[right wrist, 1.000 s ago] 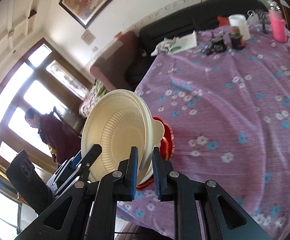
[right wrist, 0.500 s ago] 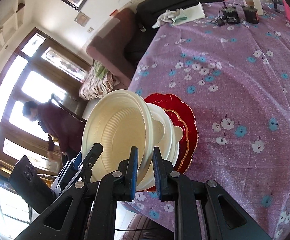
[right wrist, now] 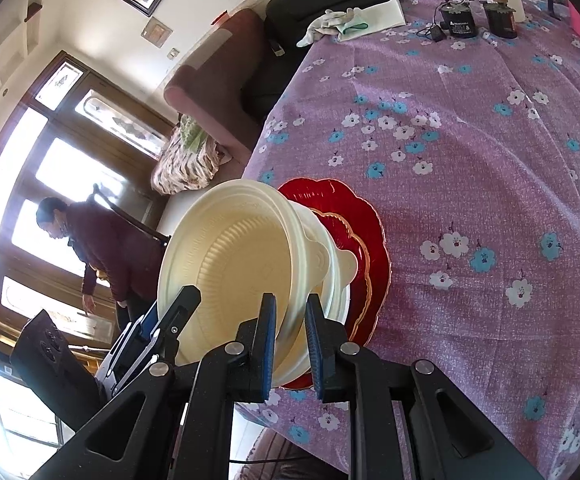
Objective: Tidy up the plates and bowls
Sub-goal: 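Lower the cream bowl onto the white basin on the stack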
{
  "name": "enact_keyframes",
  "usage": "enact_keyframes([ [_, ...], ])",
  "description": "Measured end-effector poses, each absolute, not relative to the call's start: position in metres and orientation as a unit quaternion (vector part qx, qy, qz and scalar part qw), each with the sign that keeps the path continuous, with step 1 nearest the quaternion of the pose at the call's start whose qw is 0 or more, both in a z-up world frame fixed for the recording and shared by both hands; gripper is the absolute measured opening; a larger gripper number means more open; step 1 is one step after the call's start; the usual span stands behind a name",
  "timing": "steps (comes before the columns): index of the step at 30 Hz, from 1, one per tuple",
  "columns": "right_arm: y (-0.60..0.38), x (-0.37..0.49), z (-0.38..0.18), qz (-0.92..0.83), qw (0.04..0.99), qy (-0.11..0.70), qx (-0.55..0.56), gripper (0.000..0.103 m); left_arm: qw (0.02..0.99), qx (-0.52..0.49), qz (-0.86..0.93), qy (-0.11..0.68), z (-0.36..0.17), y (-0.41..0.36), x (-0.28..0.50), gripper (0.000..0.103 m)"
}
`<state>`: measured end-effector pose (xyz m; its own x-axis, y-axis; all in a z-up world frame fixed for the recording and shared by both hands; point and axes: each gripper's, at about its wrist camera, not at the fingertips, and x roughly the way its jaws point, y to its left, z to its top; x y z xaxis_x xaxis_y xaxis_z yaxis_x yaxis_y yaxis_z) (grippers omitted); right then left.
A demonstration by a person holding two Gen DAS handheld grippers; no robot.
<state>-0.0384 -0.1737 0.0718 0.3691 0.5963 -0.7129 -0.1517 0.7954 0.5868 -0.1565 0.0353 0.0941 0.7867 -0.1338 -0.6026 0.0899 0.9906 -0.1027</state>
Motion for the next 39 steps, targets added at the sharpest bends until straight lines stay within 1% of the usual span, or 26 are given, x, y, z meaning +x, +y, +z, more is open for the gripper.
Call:
enact_keyframes([
  [39, -0.1689, -0.0367, 0.0682, 0.232, 0.799, 0.514, 0.209, 0.018, 0.946, -0.020, -0.041, 0.322, 0.0894, 0.0349, -0.1559, 0.032],
])
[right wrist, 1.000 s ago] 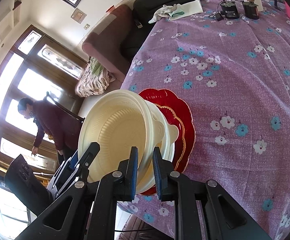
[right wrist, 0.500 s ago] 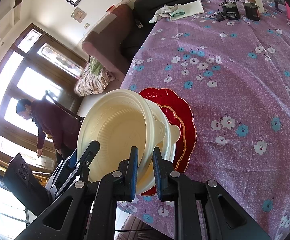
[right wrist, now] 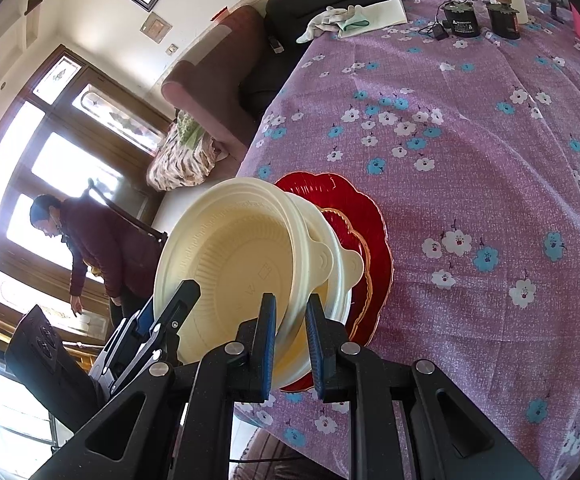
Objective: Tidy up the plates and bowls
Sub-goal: 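Lower the cream bowl onto the white basin on the stack, then open the right tool and pull it away from the cream bowl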
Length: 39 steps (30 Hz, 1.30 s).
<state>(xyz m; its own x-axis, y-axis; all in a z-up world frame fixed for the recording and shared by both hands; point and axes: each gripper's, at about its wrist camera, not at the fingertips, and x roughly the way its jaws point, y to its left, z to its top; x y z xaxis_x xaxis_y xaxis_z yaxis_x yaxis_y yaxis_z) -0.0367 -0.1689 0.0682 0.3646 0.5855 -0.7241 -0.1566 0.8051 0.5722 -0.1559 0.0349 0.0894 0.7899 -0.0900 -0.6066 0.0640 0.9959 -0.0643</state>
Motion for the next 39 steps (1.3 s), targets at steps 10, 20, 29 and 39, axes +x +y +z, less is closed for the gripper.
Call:
enact_keyframes([
  [10, -0.168, -0.037, 0.070, 0.232, 0.802, 0.512, 0.203, 0.018, 0.946, -0.020, -0.041, 0.322, 0.089, 0.035, -0.156, 0.032],
  [20, -0.169, -0.037, 0.072, 0.233, 0.804, 0.510, 0.201, 0.019, 0.946, -0.020, -0.041, 0.322, 0.089, 0.035, -0.156, 0.033],
  [29, -0.168, -0.042, 0.079, 0.235, 0.810, 0.501, 0.192, 0.019, 0.947, -0.022, -0.037, 0.318, 0.087, 0.037, -0.157, 0.038],
  [39, -0.167, -0.047, 0.079, 0.237, 0.810, 0.501, 0.193, 0.020, 0.948, -0.023, -0.035, 0.317, 0.087, 0.039, -0.159, 0.044],
])
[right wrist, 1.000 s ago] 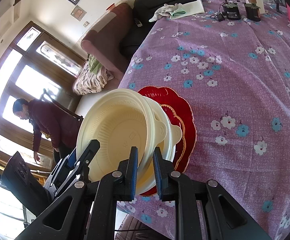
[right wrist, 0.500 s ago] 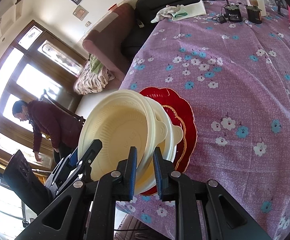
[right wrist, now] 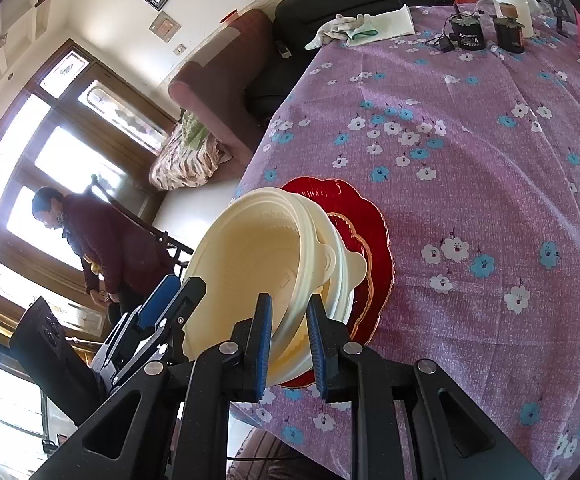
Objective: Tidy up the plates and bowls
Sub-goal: 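Open the right tool and pull it away from the cream bowl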
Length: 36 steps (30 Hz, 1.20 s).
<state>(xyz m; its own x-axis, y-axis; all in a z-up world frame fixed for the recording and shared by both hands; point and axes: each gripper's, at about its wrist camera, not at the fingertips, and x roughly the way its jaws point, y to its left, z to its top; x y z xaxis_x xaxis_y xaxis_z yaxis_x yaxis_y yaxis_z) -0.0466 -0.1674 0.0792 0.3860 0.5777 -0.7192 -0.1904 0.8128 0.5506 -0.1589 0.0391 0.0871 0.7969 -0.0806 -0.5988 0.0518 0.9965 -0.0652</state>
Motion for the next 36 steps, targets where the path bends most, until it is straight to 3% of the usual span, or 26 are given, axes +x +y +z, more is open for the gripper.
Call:
enact_keyframes([
  [13, -0.180, -0.051, 0.082, 0.235, 0.814, 0.491, 0.204, 0.026, 0.948, -0.024, -0.033, 0.315, 0.087, 0.040, -0.161, 0.048],
  [24, -0.197, -0.048, 0.077, 0.221, 0.815, 0.487, 0.221, 0.027, 0.950, -0.033, -0.033, 0.309, 0.091, 0.040, -0.163, 0.062],
  [29, -0.201, -0.049, 0.075, 0.215, 0.818, 0.485, 0.222, 0.028, 0.952, -0.044, -0.037, 0.302, 0.095, 0.044, -0.166, 0.074],
  [36, -0.207, -0.047, 0.068, 0.202, 0.821, 0.485, 0.221, 0.033, 0.951, -0.063, -0.033, 0.301, 0.098, 0.056, -0.165, 0.075],
])
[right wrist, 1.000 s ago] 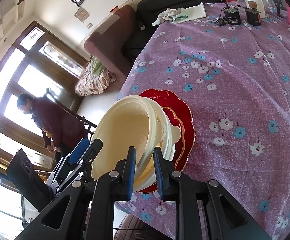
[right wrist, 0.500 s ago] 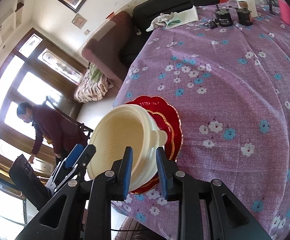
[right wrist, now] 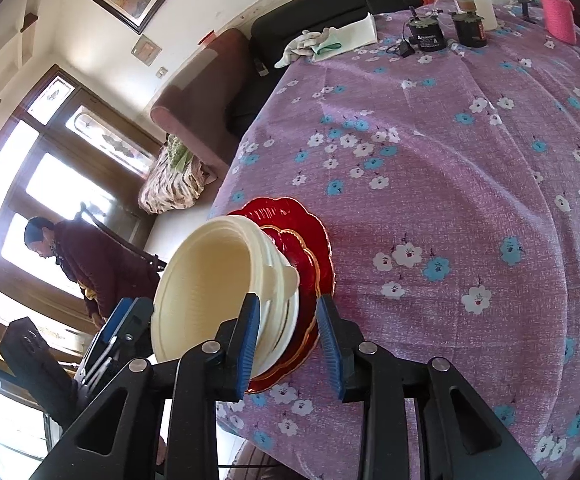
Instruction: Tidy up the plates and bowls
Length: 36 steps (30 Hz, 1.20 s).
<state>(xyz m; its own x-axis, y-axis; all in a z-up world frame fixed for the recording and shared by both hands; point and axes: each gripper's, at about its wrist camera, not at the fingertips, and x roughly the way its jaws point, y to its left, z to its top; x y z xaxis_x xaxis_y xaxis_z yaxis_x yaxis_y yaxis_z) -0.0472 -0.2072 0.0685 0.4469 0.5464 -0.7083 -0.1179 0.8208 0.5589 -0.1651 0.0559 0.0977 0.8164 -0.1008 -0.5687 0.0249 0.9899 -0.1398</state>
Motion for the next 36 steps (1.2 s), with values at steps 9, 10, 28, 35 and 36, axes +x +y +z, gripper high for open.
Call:
enact_keyframes([
  [9, -0.212, -0.046, 0.057, 0.195, 0.818, 0.492, 0.225, 0.033, 0.951, -0.077, -0.016, 0.300, 0.098, 0.074, -0.166, 0.076],
  [10, -0.213, -0.046, 0.055, 0.194, 0.818, 0.493, 0.225, 0.033, 0.950, -0.078, -0.013, 0.301, 0.098, 0.077, -0.166, 0.076],
  [28, -0.219, -0.043, 0.021, 0.190, 0.805, 0.510, 0.237, 0.032, 0.917, -0.158, -0.025, 0.365, 0.057, 0.128, -0.147, 0.075],
  [35, -0.211, -0.041, 0.016, 0.196, 0.803, 0.514, 0.229, 0.033, 0.912, -0.138, -0.047, 0.383, 0.047, 0.118, -0.141, 0.041],
  [36, -0.210, -0.041, 0.015, 0.197, 0.802, 0.515, 0.228, 0.032, 0.911, -0.138, -0.049, 0.385, 0.045, 0.118, -0.141, 0.039],
])
